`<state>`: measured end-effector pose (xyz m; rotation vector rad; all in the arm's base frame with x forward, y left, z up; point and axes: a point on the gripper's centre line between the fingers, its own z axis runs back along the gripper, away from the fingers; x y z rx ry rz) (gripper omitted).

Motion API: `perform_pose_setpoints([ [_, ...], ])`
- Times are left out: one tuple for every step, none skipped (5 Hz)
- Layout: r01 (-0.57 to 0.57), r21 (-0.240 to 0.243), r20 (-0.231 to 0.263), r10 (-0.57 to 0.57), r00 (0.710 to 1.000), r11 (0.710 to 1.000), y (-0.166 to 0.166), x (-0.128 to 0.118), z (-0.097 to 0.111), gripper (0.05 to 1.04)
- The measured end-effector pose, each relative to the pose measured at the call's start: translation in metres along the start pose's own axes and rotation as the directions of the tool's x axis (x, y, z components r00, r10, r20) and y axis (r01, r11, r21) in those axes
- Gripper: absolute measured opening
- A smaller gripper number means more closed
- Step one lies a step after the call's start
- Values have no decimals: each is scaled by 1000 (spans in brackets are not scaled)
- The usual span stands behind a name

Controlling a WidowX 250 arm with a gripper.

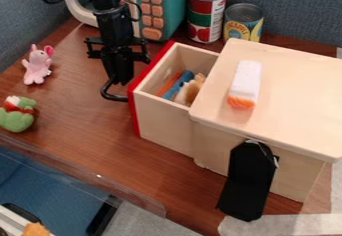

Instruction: Open the drawer

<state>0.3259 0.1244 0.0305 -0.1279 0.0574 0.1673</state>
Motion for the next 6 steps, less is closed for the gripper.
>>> perform_pose_setpoints([
  [-30, -2, 8, 30, 1000, 1000, 15, -2, 2, 136],
  [-53, -4, 13, 53, 999, 999, 24, 0, 4, 181],
  [-107, 4, 41, 107, 993, 994, 34, 2, 7, 416],
  [-120, 15, 126, 117, 985, 993, 43, -7, 41, 729],
  [-72, 11, 181, 68, 981, 997, 48, -14, 67, 984],
  [4, 61, 244, -19, 970, 998, 53, -15, 89, 1005],
])
